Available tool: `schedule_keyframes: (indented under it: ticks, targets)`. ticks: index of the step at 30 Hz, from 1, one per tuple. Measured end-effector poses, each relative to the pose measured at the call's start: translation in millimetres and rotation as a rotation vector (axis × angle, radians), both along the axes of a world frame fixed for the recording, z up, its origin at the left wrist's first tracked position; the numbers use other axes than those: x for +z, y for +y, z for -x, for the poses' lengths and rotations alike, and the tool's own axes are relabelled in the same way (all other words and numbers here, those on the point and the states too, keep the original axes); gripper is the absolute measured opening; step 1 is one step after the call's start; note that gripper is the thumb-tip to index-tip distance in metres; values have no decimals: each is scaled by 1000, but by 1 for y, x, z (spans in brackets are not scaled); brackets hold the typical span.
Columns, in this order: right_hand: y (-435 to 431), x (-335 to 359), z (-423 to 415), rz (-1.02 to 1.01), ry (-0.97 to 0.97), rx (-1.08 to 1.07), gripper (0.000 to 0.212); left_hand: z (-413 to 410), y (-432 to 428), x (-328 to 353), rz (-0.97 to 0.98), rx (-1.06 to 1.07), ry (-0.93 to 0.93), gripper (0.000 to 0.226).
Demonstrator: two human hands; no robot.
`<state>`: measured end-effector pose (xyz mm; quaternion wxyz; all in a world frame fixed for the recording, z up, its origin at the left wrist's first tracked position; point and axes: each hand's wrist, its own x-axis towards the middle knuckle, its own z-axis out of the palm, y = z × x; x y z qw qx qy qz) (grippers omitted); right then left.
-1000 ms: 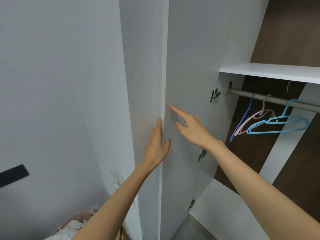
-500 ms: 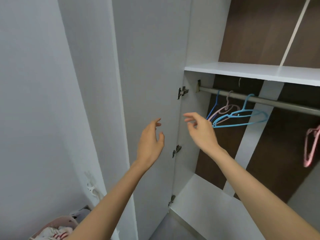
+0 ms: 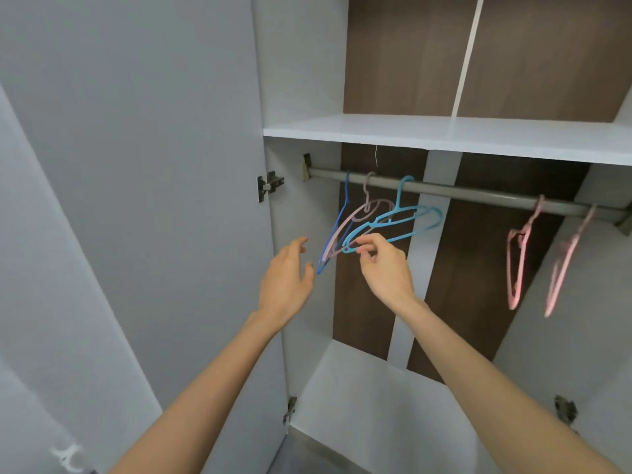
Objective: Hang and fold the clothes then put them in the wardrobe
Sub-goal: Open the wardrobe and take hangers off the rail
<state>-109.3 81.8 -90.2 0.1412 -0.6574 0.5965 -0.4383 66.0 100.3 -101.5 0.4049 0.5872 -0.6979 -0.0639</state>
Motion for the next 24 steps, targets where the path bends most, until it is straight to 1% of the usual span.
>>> schedule_keyframes:
  ticks: [5, 10, 14, 17, 20, 24]
  targets:
    - [-62, -16, 8, -1, 75, -105, 23, 7, -71, -9, -20, -21, -139, 46]
    - [-139, -33, 9, -95, 98, -212, 31, 11, -162, -26, -75, -62, -288, 48]
    - [-191, -39, 11, -176, 165, -352, 44, 23, -225, -43, -121, -139, -332, 50]
    - [-219, -41, 12, -253, 198, -449, 54, 34, -254, -58, -143, -190, -380, 59]
    - [-241, -41, 15, -320, 162, -470, 58, 41, -271, -71, -126, -198, -401, 66]
    - [-254, -45, 24, -358, 123, -511, 66, 45, -282, -80, -118, -237, -348, 72]
